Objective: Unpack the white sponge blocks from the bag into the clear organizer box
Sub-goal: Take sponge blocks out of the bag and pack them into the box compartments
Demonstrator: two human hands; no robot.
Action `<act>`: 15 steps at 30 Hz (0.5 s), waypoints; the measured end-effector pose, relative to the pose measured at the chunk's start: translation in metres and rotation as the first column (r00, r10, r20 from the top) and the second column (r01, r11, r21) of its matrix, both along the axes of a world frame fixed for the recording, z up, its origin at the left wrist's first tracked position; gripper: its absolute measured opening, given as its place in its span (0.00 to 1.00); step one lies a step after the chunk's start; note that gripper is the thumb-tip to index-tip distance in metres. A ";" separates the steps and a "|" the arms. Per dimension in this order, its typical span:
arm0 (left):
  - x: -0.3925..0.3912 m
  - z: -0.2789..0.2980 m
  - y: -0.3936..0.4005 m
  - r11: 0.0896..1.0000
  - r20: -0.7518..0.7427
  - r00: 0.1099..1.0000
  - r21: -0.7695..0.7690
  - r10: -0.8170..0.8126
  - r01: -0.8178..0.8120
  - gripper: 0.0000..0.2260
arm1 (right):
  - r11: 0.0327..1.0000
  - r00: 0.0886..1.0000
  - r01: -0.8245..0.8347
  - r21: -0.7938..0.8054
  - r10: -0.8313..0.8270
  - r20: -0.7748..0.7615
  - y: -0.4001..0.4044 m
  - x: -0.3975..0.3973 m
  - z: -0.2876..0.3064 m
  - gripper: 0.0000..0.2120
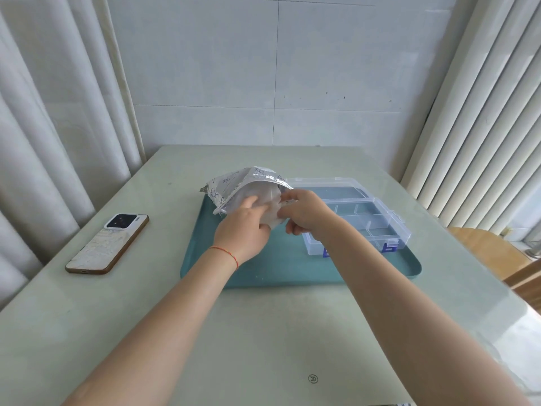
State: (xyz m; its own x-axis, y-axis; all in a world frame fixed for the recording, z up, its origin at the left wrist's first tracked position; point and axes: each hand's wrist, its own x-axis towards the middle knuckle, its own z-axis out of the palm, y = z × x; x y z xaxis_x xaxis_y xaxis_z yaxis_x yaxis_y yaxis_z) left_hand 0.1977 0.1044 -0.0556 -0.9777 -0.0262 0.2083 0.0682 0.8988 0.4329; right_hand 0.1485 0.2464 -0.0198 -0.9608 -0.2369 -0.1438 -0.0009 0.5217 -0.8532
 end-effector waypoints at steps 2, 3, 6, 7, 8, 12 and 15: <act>0.000 -0.003 0.000 1.000 0.004 1.000 -0.011 -0.010 0.010 0.22 | 1.000 1.000 -0.008 0.013 0.008 -0.002 -0.001 0.000 -0.001 0.17; 0.000 -0.004 -0.001 1.000 0.002 1.000 -0.011 -0.011 0.011 0.23 | 1.000 1.000 -0.011 0.019 0.011 -0.001 -0.001 0.000 -0.001 0.16; -0.002 -0.004 0.000 1.000 -0.018 1.000 -0.012 0.000 0.000 0.24 | 1.000 1.000 -0.013 0.023 0.013 0.006 -0.001 -0.001 0.000 0.13; -0.002 -0.004 0.000 1.000 -0.027 1.000 -0.011 -0.002 0.001 0.25 | 1.000 1.000 -0.010 0.021 0.010 0.009 -0.002 -0.001 0.000 0.11; -0.002 -0.004 0.001 1.000 -0.036 0.999 -0.007 -0.003 0.003 0.26 | 1.000 1.000 -0.005 0.019 0.005 0.012 -0.002 -0.003 -0.001 0.09; 0.001 -0.005 0.002 1.000 -0.063 0.998 0.006 0.008 -0.007 0.25 | 1.000 1.000 0.006 0.022 -0.007 0.005 -0.006 -0.006 -0.003 0.07; 0.004 -0.007 0.003 1.000 -0.109 0.994 0.027 0.000 0.003 0.22 | 0.999 1.000 0.030 0.045 -0.029 -0.006 -0.010 -0.005 -0.002 0.03</act>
State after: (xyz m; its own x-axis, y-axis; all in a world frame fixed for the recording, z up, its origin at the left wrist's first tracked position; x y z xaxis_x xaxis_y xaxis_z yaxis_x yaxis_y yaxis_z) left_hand 0.2020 0.1073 -0.0621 -0.9493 -0.0317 0.3127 0.1178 0.8865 0.4474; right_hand 0.1436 0.2359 -0.0222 -0.9681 -0.2018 -0.1487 0.0107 0.5596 -0.8287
